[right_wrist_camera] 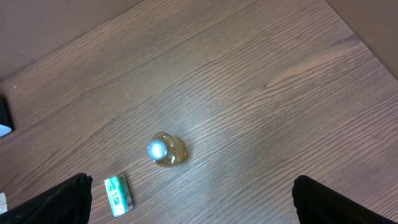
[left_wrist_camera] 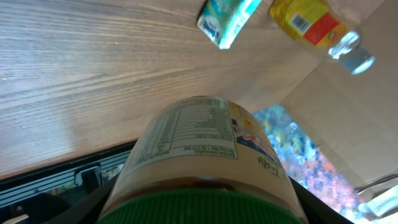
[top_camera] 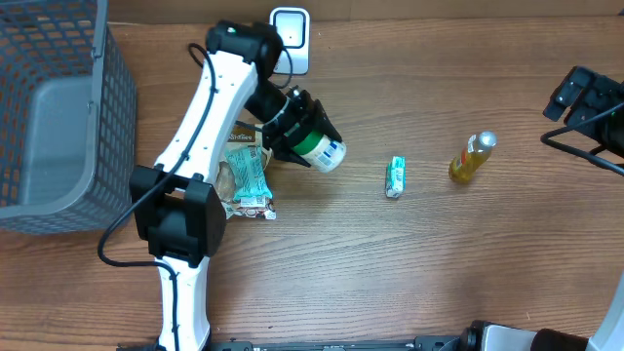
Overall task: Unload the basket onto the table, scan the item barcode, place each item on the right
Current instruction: 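Lift the jar with the left gripper and tilt it toward the scanner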
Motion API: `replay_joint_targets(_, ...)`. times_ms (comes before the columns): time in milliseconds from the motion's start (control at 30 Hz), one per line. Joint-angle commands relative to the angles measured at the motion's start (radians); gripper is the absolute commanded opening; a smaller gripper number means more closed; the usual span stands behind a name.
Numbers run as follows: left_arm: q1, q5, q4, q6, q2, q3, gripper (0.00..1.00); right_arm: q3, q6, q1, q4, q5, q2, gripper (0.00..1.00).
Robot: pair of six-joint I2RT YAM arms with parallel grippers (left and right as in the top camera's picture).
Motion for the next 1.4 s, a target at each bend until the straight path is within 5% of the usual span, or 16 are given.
replay_joint_targets(0, 0.028, 0.037, -0.003, -0.012, -0.006, 0.024, 0.04, 0.002, -0.005, -0.002, 0.002, 0.002, 0.0, 1.0)
replay_joint_targets(1133, -0.016, 0.068, -0.003, -0.012, -0.006, 0.024, 0.04, 0.002, -0.005, -0.002, 0.002, 0.002, 0.0, 1.0)
replay_joint_targets(1367, -0.024, -0.24, 0.079, -0.016, -0.005, 0.024, 0.04, 0.002, -0.005, -0.002, 0.002, 0.002, 0.0, 1.0)
